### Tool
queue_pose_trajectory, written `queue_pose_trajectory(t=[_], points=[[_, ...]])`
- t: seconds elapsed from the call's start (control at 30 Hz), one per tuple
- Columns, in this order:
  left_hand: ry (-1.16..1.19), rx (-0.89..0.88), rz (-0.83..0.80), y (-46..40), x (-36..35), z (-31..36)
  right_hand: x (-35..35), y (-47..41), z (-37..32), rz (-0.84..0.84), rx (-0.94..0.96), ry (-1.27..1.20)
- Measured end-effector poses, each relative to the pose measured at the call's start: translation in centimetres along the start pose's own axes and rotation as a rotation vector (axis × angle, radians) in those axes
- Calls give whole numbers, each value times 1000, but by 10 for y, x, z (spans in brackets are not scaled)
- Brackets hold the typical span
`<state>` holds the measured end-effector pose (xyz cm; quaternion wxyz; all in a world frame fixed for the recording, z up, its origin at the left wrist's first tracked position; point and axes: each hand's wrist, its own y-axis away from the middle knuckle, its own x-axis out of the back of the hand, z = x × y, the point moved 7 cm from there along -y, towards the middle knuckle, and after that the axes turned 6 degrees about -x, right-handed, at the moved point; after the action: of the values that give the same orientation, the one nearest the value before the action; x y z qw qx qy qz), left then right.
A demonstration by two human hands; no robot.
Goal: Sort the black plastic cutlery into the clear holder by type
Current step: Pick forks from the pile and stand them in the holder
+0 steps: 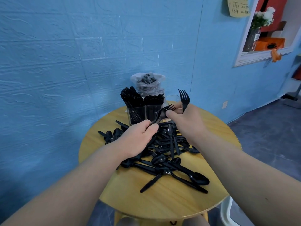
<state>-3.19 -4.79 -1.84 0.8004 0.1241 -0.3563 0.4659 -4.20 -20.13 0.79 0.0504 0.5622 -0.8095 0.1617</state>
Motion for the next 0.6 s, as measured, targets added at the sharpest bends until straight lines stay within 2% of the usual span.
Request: queue_pose_trajectory(t=[0.1, 0.23, 0.33, 0.47, 0.6], points=[[-43, -9, -9, -2, 0, -2, 3, 2, -3, 36, 15, 32], [-112, 3, 52, -3, 10, -8, 6, 4, 8, -37, -107, -18], [-190, 16, 102, -3, 14, -11, 13, 1, 10, -23, -104, -40], [-209, 53, 122, -2, 13, -15, 15, 0, 10, -32, -77, -12], [-161, 94, 142, -3, 13, -16, 16, 1, 9, 0, -90, -99]])
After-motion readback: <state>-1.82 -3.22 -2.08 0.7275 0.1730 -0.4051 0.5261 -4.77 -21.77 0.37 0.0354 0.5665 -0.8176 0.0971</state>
